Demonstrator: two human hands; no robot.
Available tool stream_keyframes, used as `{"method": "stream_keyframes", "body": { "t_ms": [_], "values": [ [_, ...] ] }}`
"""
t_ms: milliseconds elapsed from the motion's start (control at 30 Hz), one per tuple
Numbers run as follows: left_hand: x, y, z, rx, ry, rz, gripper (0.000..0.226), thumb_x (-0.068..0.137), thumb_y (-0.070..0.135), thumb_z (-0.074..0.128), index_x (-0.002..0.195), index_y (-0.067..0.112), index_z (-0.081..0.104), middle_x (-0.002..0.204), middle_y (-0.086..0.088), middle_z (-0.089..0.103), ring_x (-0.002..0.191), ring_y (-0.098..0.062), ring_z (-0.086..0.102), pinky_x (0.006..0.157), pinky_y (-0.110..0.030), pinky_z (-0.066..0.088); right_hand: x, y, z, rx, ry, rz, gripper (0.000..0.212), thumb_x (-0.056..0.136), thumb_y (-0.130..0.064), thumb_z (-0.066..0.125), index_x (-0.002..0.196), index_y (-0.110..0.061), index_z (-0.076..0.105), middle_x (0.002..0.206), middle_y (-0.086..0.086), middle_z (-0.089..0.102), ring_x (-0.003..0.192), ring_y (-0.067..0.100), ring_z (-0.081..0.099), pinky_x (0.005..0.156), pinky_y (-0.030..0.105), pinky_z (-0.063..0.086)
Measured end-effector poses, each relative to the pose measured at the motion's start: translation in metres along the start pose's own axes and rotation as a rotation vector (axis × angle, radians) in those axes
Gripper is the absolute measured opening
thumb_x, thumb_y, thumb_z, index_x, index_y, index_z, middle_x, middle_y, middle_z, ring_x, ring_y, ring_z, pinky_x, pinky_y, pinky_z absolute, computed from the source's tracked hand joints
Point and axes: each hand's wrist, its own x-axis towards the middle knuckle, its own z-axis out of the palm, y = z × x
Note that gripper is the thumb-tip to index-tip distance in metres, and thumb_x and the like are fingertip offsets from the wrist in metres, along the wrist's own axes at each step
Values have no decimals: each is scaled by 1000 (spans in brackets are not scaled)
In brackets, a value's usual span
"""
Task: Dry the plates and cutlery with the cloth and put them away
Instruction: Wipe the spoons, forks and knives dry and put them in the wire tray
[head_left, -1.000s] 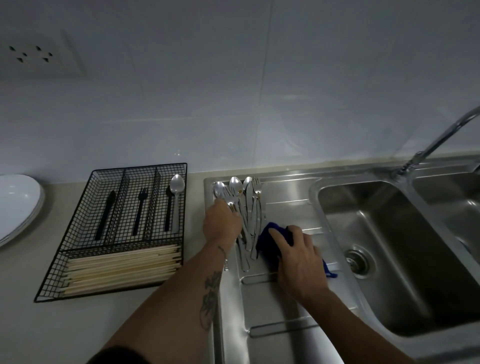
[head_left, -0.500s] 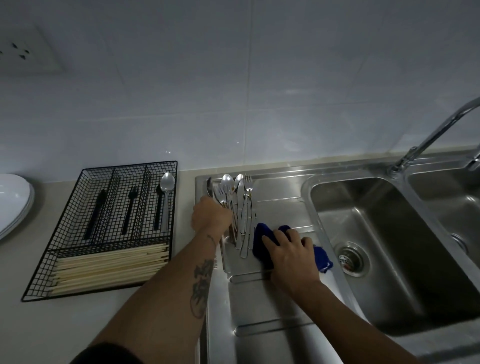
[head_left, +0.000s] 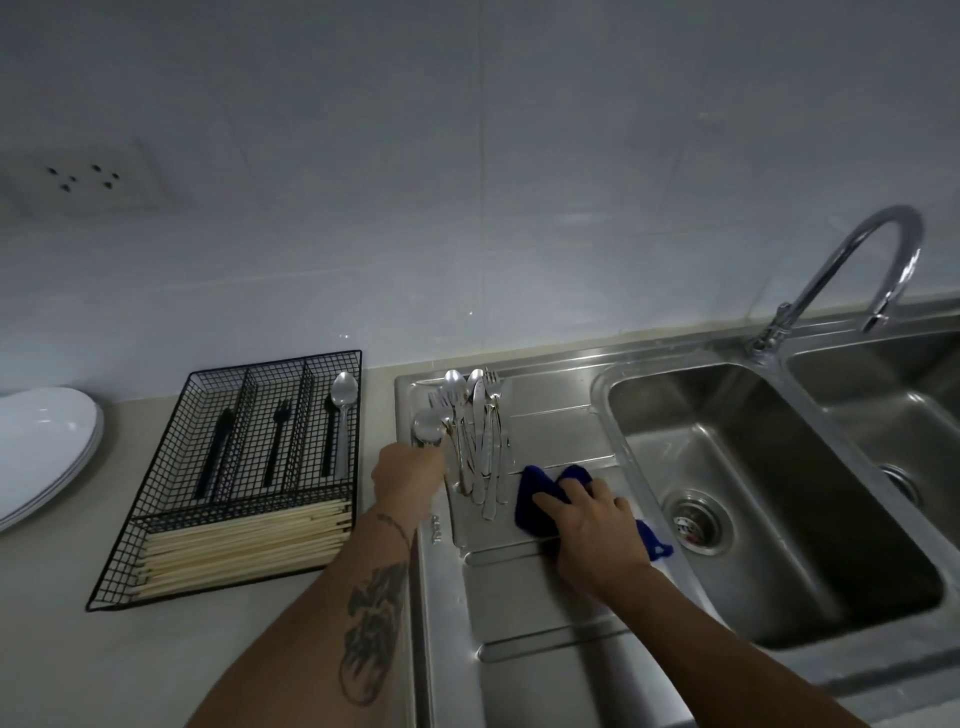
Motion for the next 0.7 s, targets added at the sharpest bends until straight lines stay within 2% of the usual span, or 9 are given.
{"method": "stream_keyframes", "body": {
  "t_ms": [133,200,300,367,467,500,567,600,700],
  "values": [
    [-18,-11,-21,-14,-57,26,13,89,10,57,82,1,62,72,-12,65,59,-21,59,53,-25,46,-16,1,-7,94,17,52,57,86,-28,57,139,-32,39,129,2,48,114,25,44,92,38,45],
    [-26,-14,-31,45,-73,75,15,89,10,56,78,2,62,73,-13,64,61,-23,59,54,-25,45,-26,1,-8,156,31,88,55,86,-27,56,138,-33,41,124,1,51,112,25,47,89,37,48],
    [-41,-19,-41,229,-101,267,32,94,17,50,62,16,49,75,-6,58,69,-21,54,60,-27,44,-40,0,-12,260,132,164,56,83,-20,55,136,-34,47,118,1,54,105,24,54,85,35,49],
    [-56,-23,-44,352,-164,418,30,90,12,49,60,14,53,68,-3,58,62,-17,54,55,-24,40,-45,-4,-19,300,257,178,57,82,-17,55,136,-33,47,118,1,56,101,23,56,82,33,50],
    [-78,-24,-39,514,-223,630,22,82,8,57,89,20,74,87,4,70,75,-10,61,64,-20,48,-49,-17,-36,268,438,106,60,78,-14,64,134,-27,50,119,4,57,100,25,55,79,38,53],
    [-84,-23,-36,527,-225,695,26,82,9,61,99,24,74,94,7,70,82,-8,63,70,-21,52,-49,-23,-41,222,464,66,63,72,-13,69,132,-26,52,120,4,56,100,26,54,74,39,54],
    [-98,-20,-32,522,-199,829,29,82,11,64,104,27,72,95,9,69,85,-9,63,77,-29,56,-51,-32,-46,107,470,27,67,63,-12,76,126,-24,56,124,3,55,99,26,53,62,37,55],
    [-104,-18,-31,526,-164,896,25,83,13,64,102,27,71,93,9,68,84,-9,62,77,-31,56,-53,-33,-47,57,440,25,66,63,-14,76,125,-24,56,127,3,54,101,27,53,63,36,55],
    [-111,-19,-34,555,-109,1020,18,86,17,63,100,25,71,91,10,65,82,-8,58,73,-27,52,-60,-26,-47,-11,370,69,62,75,-17,69,133,-24,47,139,4,43,113,29,46,83,40,51]
  ]
}}
